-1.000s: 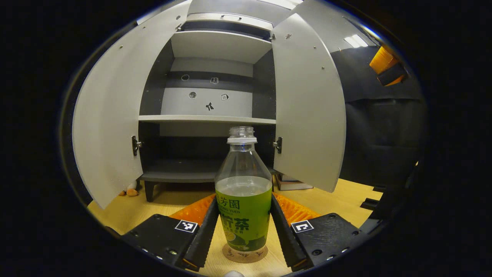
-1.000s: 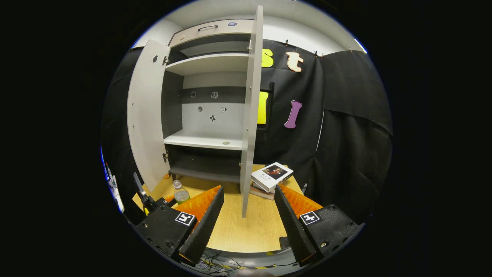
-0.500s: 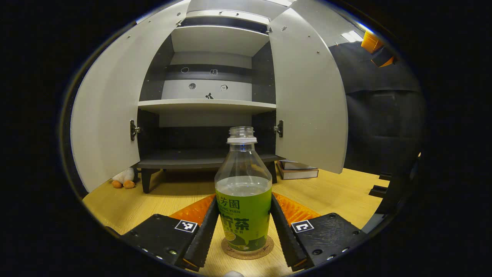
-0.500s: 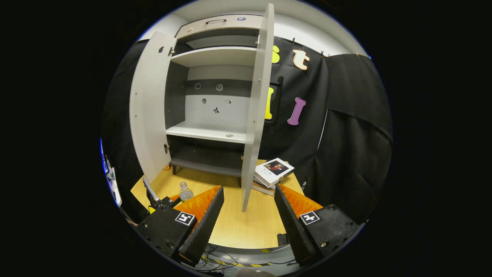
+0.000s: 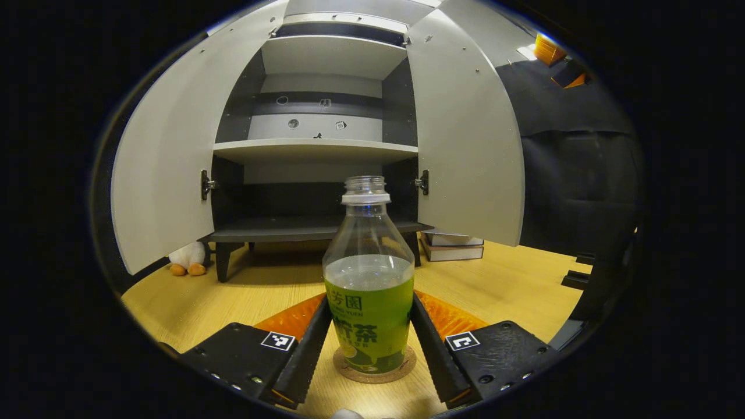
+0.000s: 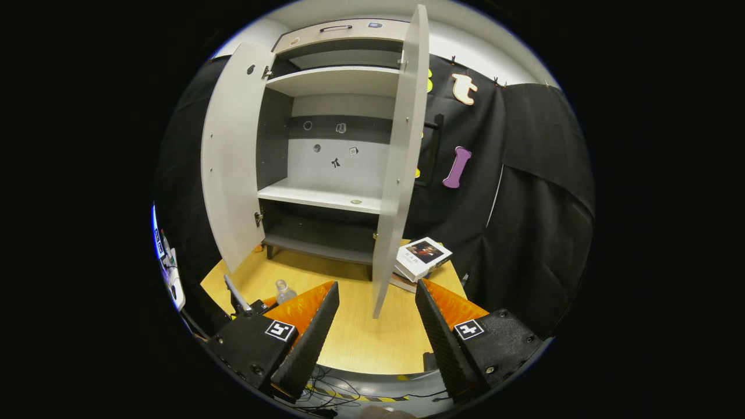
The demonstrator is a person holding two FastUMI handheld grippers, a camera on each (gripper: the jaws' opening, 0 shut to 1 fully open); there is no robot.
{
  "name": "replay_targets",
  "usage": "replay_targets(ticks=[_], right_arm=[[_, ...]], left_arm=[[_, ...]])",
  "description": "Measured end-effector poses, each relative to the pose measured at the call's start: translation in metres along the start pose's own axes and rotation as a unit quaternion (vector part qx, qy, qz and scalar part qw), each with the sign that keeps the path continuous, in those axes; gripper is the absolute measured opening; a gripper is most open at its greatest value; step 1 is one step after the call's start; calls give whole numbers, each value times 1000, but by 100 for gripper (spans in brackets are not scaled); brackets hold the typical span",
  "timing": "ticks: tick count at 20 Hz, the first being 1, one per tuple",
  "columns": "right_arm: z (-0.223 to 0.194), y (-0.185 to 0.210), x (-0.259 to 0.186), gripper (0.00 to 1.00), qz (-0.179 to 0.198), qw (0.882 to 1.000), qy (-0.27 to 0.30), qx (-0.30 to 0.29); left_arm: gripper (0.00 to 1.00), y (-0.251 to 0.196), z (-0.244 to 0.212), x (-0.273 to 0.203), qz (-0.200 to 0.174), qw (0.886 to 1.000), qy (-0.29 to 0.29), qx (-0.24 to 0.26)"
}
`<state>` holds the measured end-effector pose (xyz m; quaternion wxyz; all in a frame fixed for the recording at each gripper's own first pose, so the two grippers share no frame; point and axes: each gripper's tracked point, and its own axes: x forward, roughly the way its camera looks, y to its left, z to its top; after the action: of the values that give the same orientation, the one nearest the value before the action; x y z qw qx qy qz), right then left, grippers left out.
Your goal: Grasp the bottle in the cabinet with the left hand and place it on the coaster, then close the right door with the right hand and the left door with the left hand.
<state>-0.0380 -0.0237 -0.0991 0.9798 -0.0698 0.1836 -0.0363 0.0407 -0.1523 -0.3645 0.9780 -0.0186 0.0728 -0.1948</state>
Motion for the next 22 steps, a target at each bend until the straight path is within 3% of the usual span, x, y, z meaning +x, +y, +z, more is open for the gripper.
replay_targets(ticks=[2, 9, 19, 22], right_arm=[[0, 0, 1, 82, 3, 1000, -1, 3], [13, -2, -4, 82, 3, 1000, -22, 15], [35, 2, -10, 82, 12, 997, -66, 39], [44, 2, -11, 82, 13, 995, -86, 47]], left_arm=[[99, 1, 3, -1, -1, 1000, 7, 1], [97, 11, 67, -6, 7, 1000, -26, -2], [97, 29, 218, -23, 16, 997, -69, -38], [97, 51, 256, -39, 40, 996, -75, -31]])
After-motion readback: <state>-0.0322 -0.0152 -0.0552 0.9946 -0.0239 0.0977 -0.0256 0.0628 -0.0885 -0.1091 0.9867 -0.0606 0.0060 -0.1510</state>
